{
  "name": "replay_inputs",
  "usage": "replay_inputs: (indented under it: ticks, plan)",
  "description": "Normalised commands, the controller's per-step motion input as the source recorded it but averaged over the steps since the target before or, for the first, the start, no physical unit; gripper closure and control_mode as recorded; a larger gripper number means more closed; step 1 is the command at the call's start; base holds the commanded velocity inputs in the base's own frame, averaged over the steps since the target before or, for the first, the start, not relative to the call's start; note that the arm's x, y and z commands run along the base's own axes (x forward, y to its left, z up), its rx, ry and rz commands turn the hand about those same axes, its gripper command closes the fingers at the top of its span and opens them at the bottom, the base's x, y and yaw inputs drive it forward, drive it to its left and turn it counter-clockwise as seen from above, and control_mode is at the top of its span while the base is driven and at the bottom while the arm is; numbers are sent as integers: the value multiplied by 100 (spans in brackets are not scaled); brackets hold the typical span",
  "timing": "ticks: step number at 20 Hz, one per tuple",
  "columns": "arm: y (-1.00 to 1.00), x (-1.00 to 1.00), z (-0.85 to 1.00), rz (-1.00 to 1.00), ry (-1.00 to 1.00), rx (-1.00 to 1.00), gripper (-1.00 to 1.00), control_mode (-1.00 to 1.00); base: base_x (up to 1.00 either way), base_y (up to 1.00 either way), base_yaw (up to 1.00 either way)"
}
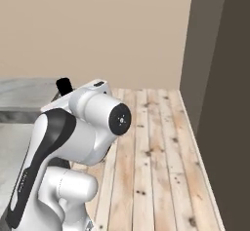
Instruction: Open the cabinet directly in front. Then move the liquor and the cup to the dining counter with the candle on it.
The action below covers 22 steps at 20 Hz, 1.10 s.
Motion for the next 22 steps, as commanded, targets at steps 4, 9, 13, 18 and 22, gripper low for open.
replay_inputs:
  ticks: [4, 9, 13, 18, 22]
  plan:
    - [0, 0, 0, 0, 0, 0, 100, 100, 46, 1, 40]
    - [0, 0, 0, 0, 0, 0, 100, 100, 75, -10, 13]
    - [0, 0, 0, 0, 0, 0, 100, 100, 89, -17, 6]
    - [0, 0, 0, 0, 0, 0, 100, 100, 86, -3, 2]
    - [0, 0, 0, 0, 0, 0, 100, 100, 94, -4, 2]
